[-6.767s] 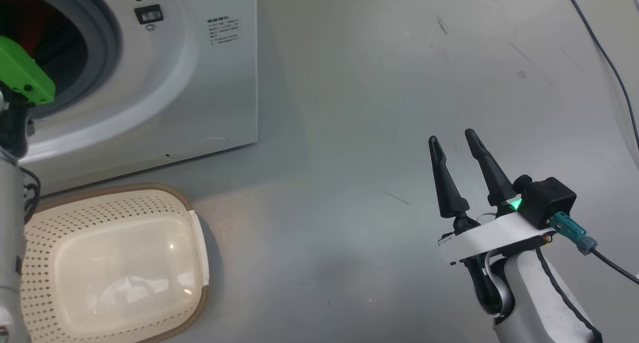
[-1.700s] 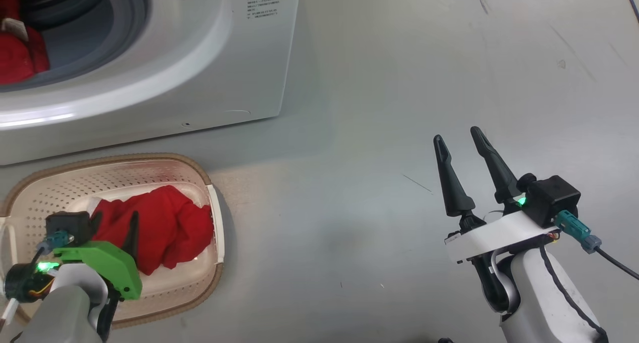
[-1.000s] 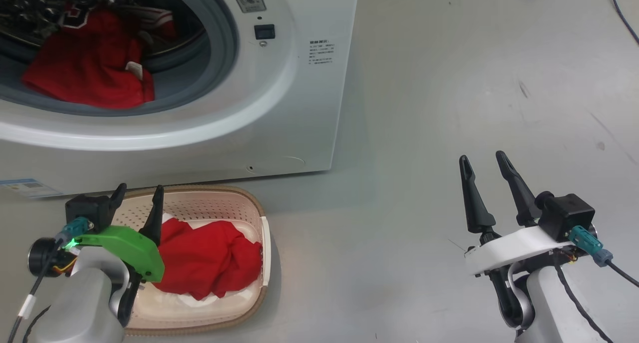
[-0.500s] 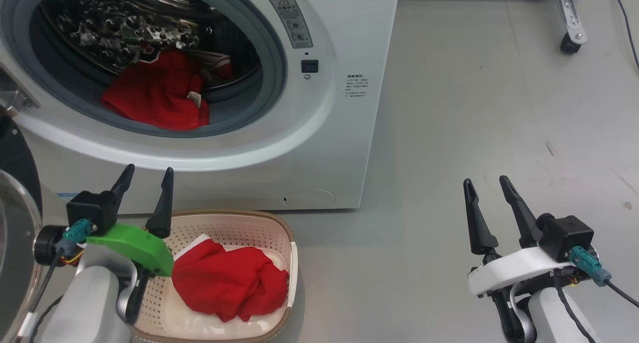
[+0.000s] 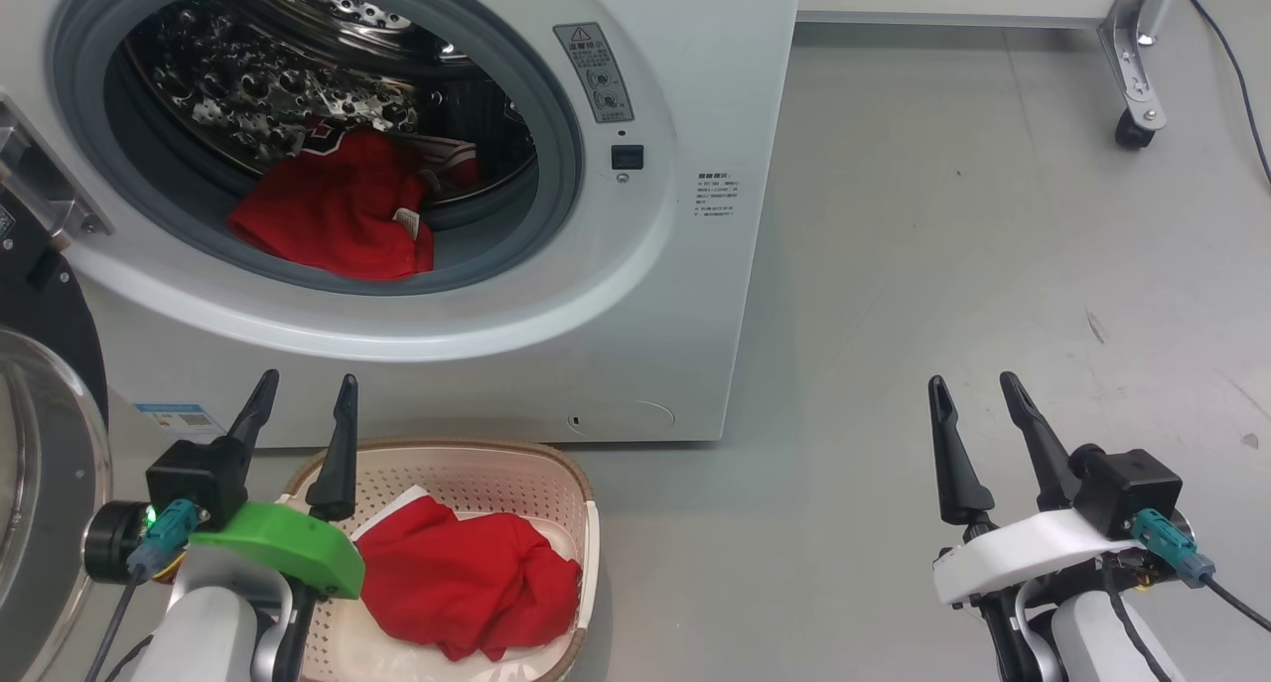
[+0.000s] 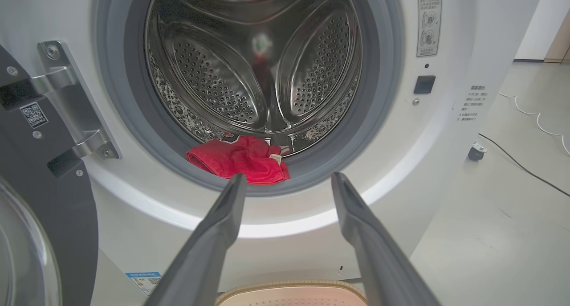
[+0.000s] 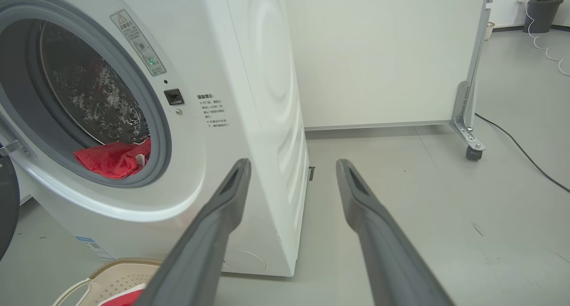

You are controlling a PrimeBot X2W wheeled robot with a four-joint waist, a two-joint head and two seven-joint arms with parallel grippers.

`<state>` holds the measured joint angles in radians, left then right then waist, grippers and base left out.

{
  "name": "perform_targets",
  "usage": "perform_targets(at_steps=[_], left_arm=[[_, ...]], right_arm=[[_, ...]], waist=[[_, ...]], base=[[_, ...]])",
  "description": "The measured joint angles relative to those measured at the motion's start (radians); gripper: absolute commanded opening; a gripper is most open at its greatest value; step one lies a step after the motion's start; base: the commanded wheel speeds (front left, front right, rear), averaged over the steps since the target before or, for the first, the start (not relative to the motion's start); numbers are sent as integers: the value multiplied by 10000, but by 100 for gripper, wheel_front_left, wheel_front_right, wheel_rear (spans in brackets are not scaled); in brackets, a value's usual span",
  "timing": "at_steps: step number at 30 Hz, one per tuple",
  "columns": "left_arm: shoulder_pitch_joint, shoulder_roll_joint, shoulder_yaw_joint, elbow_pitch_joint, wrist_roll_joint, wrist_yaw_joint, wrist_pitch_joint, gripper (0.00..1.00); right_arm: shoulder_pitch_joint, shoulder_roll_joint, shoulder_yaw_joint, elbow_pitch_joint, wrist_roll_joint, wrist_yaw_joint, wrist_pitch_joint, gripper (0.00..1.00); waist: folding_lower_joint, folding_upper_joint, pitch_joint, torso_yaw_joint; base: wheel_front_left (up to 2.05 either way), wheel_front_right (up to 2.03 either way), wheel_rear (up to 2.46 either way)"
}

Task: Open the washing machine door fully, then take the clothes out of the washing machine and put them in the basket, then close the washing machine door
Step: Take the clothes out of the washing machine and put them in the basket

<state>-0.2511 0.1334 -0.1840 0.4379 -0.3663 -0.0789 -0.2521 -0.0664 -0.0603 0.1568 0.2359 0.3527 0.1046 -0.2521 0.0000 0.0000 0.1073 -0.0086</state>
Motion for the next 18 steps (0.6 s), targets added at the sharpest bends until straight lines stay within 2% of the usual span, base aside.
perform_targets(at_steps=[18], left_arm=[[722,-242,222,-834,353,2,0,100]], right_arm=[[145,0,-8,-48,-2,73,0,100]], waist=[[0,0,-110,-47]], base=[[0,0,0]])
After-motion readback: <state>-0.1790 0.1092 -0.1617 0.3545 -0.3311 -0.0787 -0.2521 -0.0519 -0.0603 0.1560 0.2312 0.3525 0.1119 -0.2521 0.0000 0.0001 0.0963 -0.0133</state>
